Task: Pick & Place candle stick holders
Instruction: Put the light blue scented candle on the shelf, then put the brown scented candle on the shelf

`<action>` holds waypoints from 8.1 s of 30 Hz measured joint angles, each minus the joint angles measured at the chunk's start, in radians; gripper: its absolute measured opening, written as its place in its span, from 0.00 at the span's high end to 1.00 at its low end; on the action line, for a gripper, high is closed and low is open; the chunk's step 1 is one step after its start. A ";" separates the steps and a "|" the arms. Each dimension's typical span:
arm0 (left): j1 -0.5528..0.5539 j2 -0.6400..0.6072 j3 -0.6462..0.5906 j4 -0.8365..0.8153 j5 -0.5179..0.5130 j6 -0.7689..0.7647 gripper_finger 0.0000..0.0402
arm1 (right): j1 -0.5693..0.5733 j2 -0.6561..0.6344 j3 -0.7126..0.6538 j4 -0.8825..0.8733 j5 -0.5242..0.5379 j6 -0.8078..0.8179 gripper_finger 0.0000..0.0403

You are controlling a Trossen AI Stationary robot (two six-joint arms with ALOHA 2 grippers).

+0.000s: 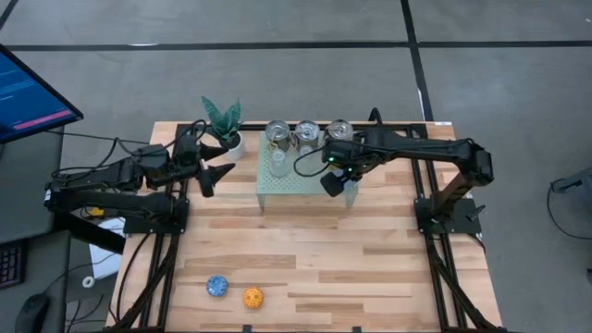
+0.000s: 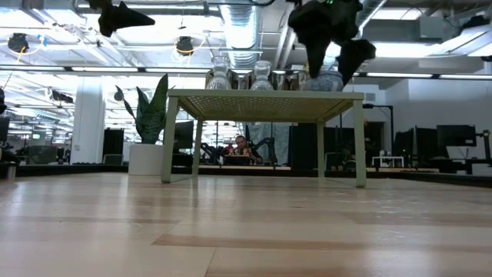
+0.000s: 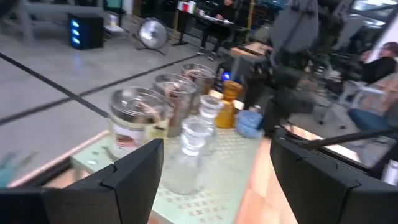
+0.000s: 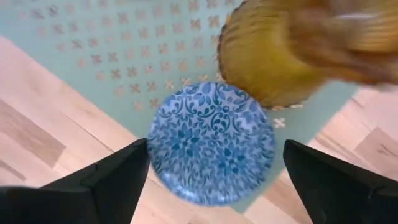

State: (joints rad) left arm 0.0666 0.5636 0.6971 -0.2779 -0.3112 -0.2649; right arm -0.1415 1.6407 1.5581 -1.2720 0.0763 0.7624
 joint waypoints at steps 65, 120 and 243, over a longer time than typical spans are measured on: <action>-0.777 0.669 0.051 0.013 0.262 -0.556 0.26 | 0.764 -0.065 -0.055 0.114 0.290 0.538 0.12; -0.887 1.056 0.051 0.436 0.064 -0.158 0.26 | 0.755 -0.065 -0.055 0.129 0.295 0.545 0.12; -0.896 0.845 0.089 0.143 0.233 -0.084 0.14 | 0.748 -0.065 -0.055 0.145 0.303 0.544 0.12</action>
State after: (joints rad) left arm -0.8298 1.4082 0.7864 -0.1351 -0.0779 -0.3489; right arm 0.6064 1.5761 1.5036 -1.1267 0.3790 1.3060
